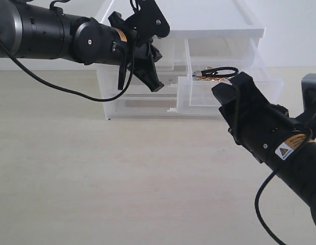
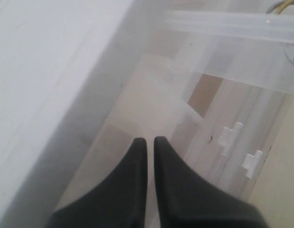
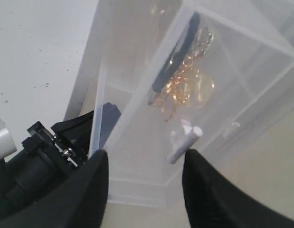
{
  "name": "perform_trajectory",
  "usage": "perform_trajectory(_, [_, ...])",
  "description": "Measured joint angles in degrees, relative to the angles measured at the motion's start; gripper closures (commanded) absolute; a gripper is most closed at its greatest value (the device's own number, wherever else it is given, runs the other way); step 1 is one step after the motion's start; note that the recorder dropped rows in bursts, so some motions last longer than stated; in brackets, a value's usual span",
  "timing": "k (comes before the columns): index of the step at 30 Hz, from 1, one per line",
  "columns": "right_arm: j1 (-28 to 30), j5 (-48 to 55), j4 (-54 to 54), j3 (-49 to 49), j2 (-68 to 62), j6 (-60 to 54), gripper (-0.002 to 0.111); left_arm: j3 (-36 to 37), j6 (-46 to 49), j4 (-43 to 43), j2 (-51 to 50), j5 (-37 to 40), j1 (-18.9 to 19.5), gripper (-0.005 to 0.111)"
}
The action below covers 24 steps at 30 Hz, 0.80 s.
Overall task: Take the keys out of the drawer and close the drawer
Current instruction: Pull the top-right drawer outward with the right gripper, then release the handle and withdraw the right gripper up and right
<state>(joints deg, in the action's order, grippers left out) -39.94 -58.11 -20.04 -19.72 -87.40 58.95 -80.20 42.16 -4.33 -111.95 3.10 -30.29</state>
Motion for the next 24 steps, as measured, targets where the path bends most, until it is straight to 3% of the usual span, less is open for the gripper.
perform_trajectory(14, [0.0,-1.01,0.36,5.2,4.22,-0.03,0.066,-0.04,0.0,0.0,0.0,0.0,0.0,0.103])
perform_trajectory(16, [0.0,-1.1,0.61,6.12,5.35,-0.03,0.071,-0.04,0.0,0.0,0.0,0.0,0.0,0.103])
perform_trajectory(24, [0.0,-4.07,3.36,11.3,13.85,-3.23,0.108,-0.04,0.0,0.0,0.0,0.0,0.0,0.103])
